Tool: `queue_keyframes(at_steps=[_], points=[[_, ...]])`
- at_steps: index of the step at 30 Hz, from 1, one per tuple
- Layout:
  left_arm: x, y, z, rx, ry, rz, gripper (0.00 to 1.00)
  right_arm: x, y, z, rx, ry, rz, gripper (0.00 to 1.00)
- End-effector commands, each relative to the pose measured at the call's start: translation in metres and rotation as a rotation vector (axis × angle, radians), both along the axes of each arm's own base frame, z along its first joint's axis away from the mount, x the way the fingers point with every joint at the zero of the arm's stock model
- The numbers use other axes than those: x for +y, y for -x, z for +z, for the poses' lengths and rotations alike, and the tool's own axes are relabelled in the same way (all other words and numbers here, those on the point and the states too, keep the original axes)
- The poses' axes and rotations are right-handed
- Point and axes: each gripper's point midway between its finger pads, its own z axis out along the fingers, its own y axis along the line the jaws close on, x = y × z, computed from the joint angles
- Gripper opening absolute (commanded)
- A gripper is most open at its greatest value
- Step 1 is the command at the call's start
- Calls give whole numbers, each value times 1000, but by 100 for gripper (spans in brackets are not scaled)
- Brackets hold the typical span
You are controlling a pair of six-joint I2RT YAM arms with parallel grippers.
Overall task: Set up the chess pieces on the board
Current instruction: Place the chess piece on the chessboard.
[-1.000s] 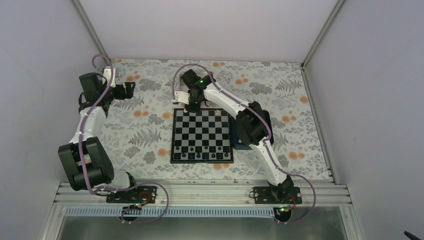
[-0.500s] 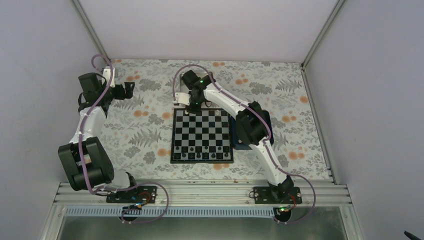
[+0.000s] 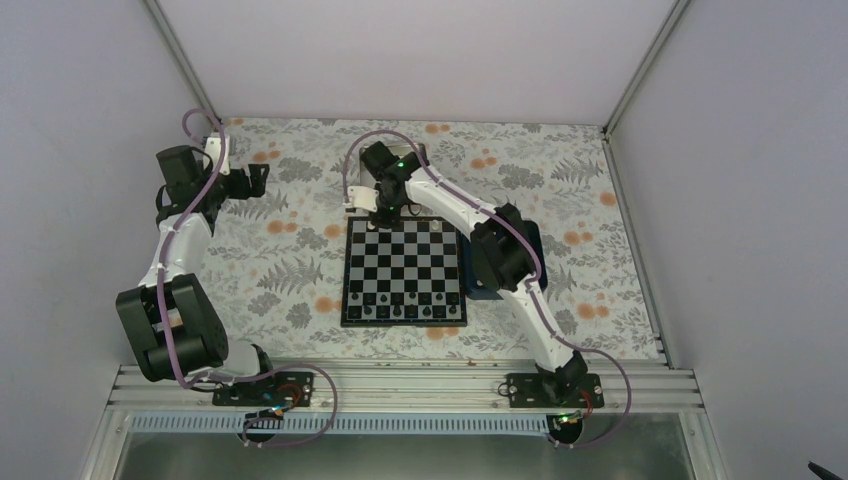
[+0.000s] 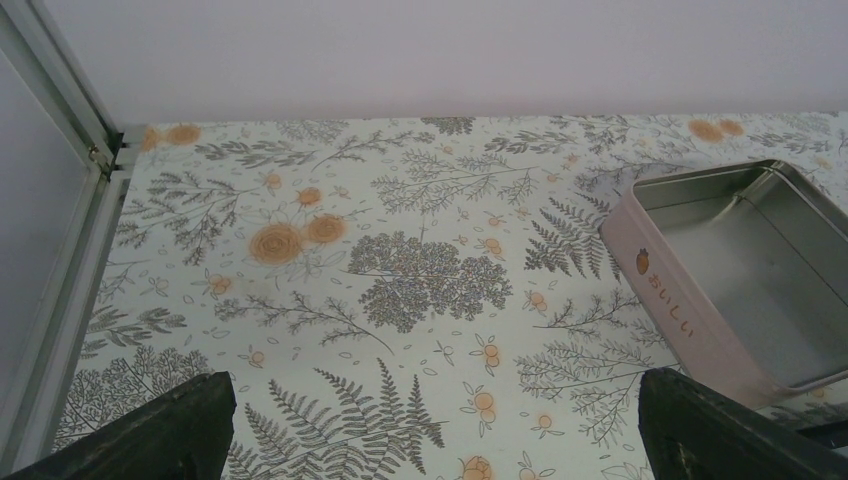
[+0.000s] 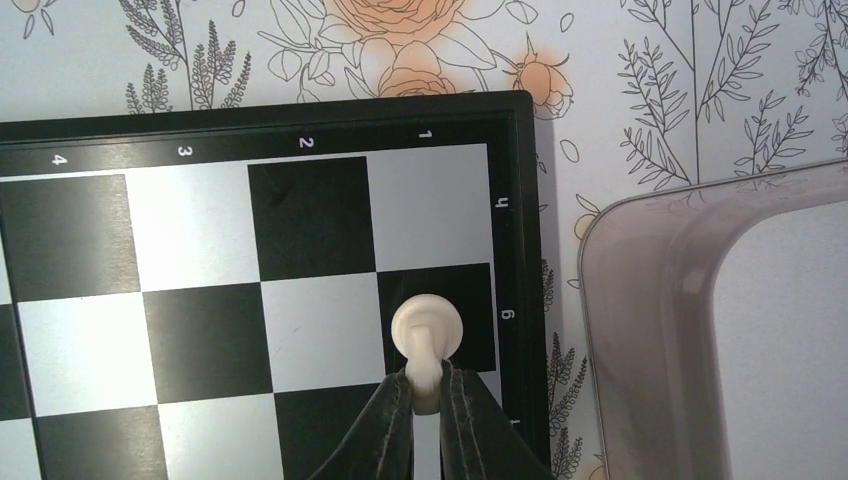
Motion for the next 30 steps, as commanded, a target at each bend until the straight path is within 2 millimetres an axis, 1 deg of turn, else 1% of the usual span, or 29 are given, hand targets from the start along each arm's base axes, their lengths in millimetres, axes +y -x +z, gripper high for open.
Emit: queue_keyframes(at_steps=[1, 6, 10, 14, 16, 19, 22, 25, 27, 29, 30], points=[[0, 3, 6, -25, -12, -15, 100, 3, 2, -15, 10, 17, 11, 9], [-2, 3, 6, -29, -8, -26, 100, 2, 1, -17, 5, 21, 10, 9], [-1, 3, 4, -24, -6, -26, 100, -1, 1, -23, 4, 35, 8, 9], [-1, 3, 5, -27, -6, -27, 100, -2, 0, -24, 5, 36, 6, 10], [-2, 3, 5, -27, -6, -29, 100, -2, 0, -24, 6, 35, 7, 13], [-2, 3, 4, -25, -5, -29, 100, -2, 0, -22, 1, 31, 5, 20], [-2, 3, 4, -24, -4, -30, 100, -1, -3, -15, -13, 19, -3, 29], [-2, 3, 5, -26, -6, -30, 100, 0, -3, 3, -21, -15, -5, 32], [-2, 3, 5, -26, -5, -30, 100, -5, -3, 13, -28, -10, -16, 33], [-1, 4, 6, -28, -4, -29, 100, -16, -1, 19, -25, 12, -32, 34], [-1, 4, 7, -30, -4, -29, 100, -24, 1, 27, -25, 19, -42, 35]])
